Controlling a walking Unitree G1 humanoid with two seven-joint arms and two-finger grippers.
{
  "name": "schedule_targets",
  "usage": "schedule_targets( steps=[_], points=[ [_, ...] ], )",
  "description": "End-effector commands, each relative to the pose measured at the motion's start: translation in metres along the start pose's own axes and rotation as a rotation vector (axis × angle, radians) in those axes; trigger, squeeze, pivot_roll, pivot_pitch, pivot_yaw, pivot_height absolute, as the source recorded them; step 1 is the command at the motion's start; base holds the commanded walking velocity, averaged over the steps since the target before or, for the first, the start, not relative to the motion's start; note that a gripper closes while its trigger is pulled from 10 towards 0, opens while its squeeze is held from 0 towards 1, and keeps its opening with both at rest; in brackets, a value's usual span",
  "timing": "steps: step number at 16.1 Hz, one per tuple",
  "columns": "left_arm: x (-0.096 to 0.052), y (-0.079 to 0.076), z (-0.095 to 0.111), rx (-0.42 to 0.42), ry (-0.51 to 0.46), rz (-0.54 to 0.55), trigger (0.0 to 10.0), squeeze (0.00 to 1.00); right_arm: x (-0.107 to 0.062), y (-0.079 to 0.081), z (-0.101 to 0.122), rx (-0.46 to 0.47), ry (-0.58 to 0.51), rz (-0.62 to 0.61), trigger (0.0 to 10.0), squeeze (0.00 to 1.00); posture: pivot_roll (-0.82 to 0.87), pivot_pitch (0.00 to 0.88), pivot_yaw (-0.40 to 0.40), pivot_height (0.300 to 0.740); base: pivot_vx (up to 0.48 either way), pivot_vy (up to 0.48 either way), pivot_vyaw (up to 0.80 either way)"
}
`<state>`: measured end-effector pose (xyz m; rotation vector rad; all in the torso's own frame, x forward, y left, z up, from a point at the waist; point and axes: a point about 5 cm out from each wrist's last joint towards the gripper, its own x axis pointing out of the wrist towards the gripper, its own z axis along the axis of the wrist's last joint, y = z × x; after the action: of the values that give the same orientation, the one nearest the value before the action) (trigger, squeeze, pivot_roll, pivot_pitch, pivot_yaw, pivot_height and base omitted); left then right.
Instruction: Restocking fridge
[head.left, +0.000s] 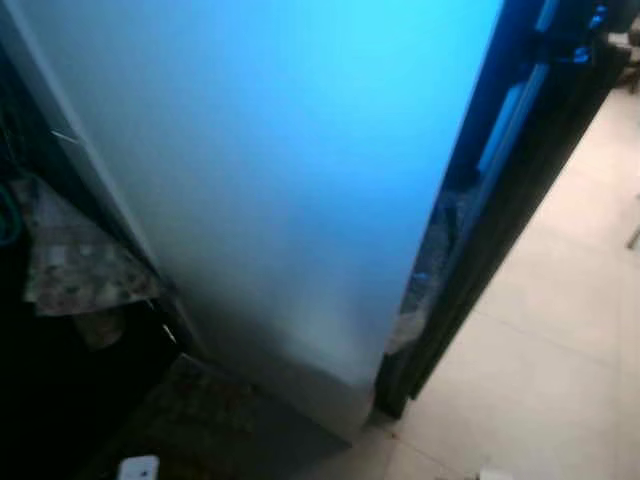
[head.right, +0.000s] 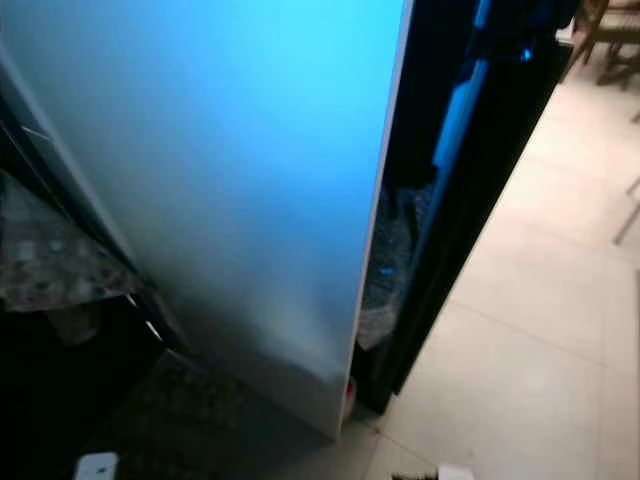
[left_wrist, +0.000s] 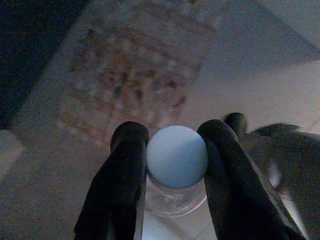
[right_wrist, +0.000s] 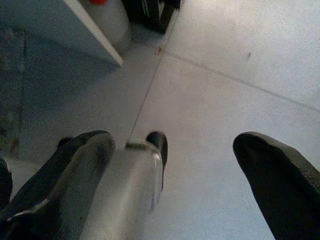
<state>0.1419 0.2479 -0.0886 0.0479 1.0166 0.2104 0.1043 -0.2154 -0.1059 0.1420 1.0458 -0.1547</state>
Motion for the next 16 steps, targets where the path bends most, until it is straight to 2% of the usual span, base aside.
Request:
schedule_targets(
  steps=[1, 5, 9, 16],
  points=[
    [0.0000, -0.0020, -0.0018, 0.011, 0.015, -0.015, 10.0, 0.00, -0.0013, -0.0041, -0.0030, 0.009, 0.009, -0.015, 10.0, 0.00, 0.04, 0.000, 0.000, 0.740, 0.000, 0.000, 0.00],
    [0.0001, -0.0022, -0.0013, 0.010, 0.013, -0.012, 10.0, 0.00, -0.0018, -0.0045, -0.0027, 0.074, -0.019, -0.030, 10.0, 0.00, 0.04, 0.000, -0.001, 0.740, 0.000, 0.000, 0.00],
    [-0.0002, -0.0028, -0.0032, 0.023, 0.019, -0.012, 10.0, 0.00, -0.0018, -0.0047, -0.0036, 0.064, -0.008, -0.031, 10.0, 0.00, 0.04, 0.000, -0.002, 0.740, 0.000, 0.000, 0.00],
    [-0.0004, -0.0050, -0.0049, 0.032, 0.021, -0.017, 10.0, 0.00, -0.0018, -0.0046, -0.0044, 0.046, 0.005, -0.020, 10.0, 0.00, 0.04, 0.000, -0.005, 0.740, 0.000, 0.000, -0.77]
  ],
)
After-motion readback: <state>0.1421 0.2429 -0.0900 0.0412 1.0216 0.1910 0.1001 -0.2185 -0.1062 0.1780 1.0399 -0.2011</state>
